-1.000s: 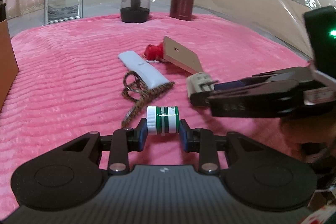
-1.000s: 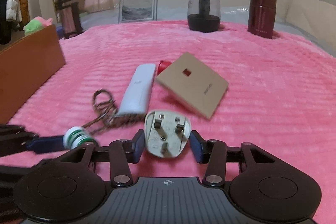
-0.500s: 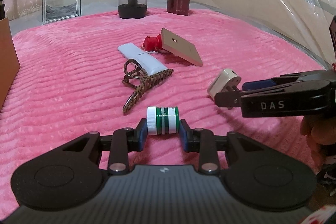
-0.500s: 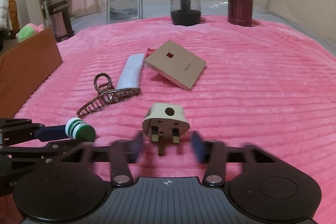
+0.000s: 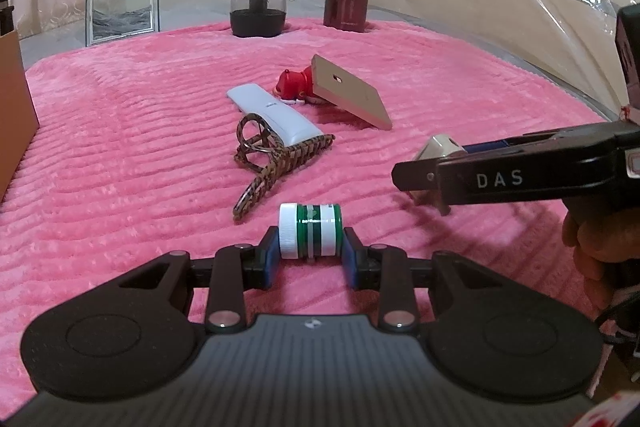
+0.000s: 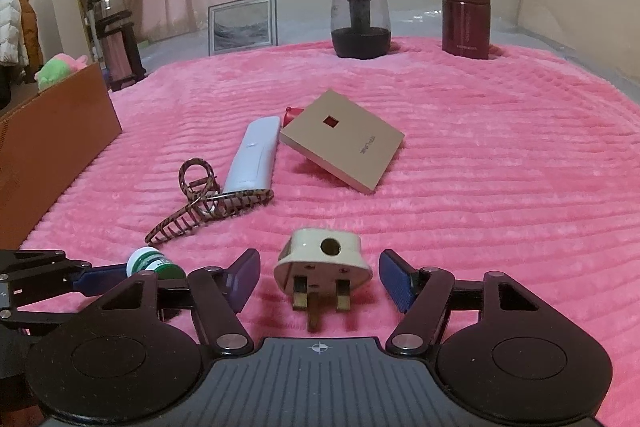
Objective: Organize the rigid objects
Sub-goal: 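Carry the spool and plug adapter over the cardboard box with both tools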
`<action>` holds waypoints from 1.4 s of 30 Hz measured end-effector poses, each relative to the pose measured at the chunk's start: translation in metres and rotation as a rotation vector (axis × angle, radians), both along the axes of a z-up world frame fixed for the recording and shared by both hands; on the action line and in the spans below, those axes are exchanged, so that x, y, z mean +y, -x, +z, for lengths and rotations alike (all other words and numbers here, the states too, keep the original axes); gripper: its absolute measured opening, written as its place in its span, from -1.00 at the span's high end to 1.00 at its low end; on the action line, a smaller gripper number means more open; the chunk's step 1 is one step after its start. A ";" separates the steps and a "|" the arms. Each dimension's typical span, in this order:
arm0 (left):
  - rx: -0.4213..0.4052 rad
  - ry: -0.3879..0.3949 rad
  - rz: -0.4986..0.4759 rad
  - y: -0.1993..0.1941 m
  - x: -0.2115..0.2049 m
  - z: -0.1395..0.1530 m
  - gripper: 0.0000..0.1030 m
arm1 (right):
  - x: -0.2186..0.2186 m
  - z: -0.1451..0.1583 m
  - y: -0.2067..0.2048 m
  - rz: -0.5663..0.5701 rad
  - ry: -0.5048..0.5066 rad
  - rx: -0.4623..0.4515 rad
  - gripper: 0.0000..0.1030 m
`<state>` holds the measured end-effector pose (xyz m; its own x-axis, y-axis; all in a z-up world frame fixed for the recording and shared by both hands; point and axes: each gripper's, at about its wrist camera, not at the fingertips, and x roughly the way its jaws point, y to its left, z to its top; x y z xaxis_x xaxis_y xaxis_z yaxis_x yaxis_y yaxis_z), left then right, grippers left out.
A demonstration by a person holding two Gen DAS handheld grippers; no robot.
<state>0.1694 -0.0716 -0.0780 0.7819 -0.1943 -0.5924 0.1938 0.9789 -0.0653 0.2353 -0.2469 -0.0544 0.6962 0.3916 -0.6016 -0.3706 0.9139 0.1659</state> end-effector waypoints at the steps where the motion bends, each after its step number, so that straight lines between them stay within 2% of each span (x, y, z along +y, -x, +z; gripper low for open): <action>1: -0.001 0.002 0.004 0.000 0.000 0.000 0.48 | -0.001 0.000 0.000 -0.001 -0.004 0.001 -0.18; 8: -0.021 -0.005 0.021 -0.001 -0.001 0.004 0.48 | -0.001 0.001 0.004 -0.009 -0.005 0.009 0.10; 25: 0.000 -0.006 -0.013 0.009 0.006 0.015 0.48 | -0.002 0.017 0.033 0.009 0.029 -0.017 0.12; 37: -0.010 -0.020 -0.114 0.052 0.026 0.059 0.48 | 0.004 0.050 0.078 0.118 0.048 -0.058 0.12; 42: -0.025 -0.018 -0.121 0.073 0.045 0.080 0.48 | 0.011 0.067 0.092 0.141 0.026 -0.085 0.12</action>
